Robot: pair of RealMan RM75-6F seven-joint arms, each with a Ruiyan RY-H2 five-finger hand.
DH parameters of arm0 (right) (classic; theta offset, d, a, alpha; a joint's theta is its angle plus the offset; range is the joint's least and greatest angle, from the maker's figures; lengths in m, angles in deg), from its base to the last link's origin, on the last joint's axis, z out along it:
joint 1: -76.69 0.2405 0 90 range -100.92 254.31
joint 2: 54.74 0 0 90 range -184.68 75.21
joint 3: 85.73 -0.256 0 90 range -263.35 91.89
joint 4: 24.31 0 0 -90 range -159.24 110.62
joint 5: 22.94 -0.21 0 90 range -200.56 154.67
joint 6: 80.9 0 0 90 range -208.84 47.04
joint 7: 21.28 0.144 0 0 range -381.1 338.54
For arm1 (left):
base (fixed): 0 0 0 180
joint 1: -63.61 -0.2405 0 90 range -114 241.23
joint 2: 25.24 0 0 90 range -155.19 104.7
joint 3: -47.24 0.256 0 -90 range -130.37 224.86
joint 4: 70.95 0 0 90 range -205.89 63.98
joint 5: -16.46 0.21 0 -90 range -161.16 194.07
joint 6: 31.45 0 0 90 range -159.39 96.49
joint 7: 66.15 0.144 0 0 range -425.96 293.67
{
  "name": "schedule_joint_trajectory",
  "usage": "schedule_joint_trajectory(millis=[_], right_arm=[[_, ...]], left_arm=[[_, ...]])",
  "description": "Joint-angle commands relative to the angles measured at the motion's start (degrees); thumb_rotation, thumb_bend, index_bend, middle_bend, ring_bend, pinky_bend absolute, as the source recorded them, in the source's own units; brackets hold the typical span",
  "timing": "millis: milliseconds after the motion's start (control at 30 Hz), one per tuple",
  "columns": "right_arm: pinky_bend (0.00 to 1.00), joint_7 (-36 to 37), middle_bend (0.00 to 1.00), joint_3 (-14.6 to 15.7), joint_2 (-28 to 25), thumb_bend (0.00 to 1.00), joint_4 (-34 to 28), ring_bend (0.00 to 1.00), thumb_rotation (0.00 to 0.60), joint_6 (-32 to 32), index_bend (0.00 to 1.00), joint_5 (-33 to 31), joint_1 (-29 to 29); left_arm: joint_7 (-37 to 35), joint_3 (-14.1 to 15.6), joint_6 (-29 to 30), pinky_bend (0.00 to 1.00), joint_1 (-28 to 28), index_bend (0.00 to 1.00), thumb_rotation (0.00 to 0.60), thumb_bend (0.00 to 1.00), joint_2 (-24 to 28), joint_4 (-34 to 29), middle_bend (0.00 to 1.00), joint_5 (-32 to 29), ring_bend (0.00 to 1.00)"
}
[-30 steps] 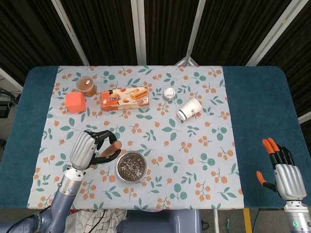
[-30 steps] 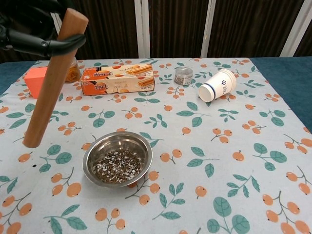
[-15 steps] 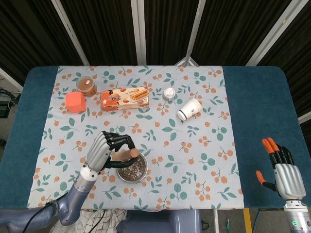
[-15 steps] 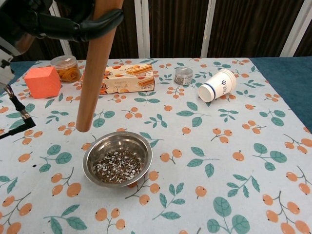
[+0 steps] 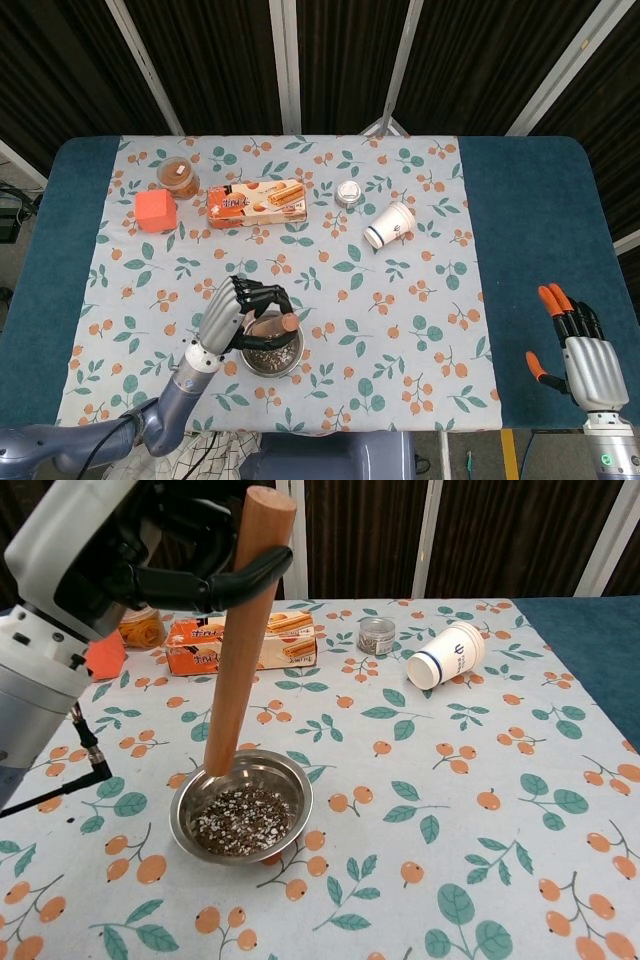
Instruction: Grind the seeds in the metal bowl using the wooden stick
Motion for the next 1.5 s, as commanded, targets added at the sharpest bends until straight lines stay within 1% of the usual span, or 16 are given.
schedule_joint_trajectory(millis=[33,267,533,933,1133,1333,1500], right_arm=[[0.00,-0.04,0.00,-0.03,-0.01,0.37,0.01,0.00,0.600,-0.16,0.00,-0.18,0.04],[0.00,-0.13,0.00,-0.13,0.03,0.37,-0.09,0.00,0.600,-0.35,0.00,-0.50,0.11],[0.00,-0.28,0.00,-0.15,0.00,0.37,-0.25,0.00,0.600,-0.55,0.00,-0.78,0.12],[0.00,-0.52,0.00,-0.32,0.12,0.37,-0.42,0.00,0.600,-0.29,0.00,-1.11,-0.03],[0.00,-0.40,0.00,-0.39,0.17,0.37,-0.48,0.00,0.600,-0.62,0.00,-1.36,0.10],[0.00,-0.40,0.00,-0.40,0.18,0.37,-0.59,0.00,0.600,-0.71,0.00,-1.46,0.11],[0.00,-0.35,0.00,-0.43,0.18,0.37,-0.62,0.00,0.600,-0.65,0.00,-1.44,0.10]], left_arm=[[-2.16,0.44,0.03,0.92,0.45,0.63,0.600,0.60,-1.85,2.82,0.74,-1.04,0.83],[-6.25,0.63,-0.65,0.92,2.10,0.63,0.600,0.60,-5.04,8.79,0.74,-2.13,0.83],[-9.75,1.35,-0.55,0.92,3.08,0.63,0.600,0.60,-7.14,12.20,0.74,-2.55,0.83],[-15.27,2.91,0.89,0.92,2.25,0.63,0.600,0.60,-9.67,18.56,0.74,-4.16,0.83],[-17.62,4.22,1.08,0.92,1.55,0.63,0.600,0.61,-10.72,22.11,0.74,-4.62,0.83],[-18.62,4.75,1.41,0.92,1.38,0.63,0.600,0.61,-11.37,23.82,0.74,-4.78,0.83],[-18.41,4.20,2.35,0.92,2.28,0.63,0.600,0.61,-11.51,23.58,0.74,-4.48,0.83]])
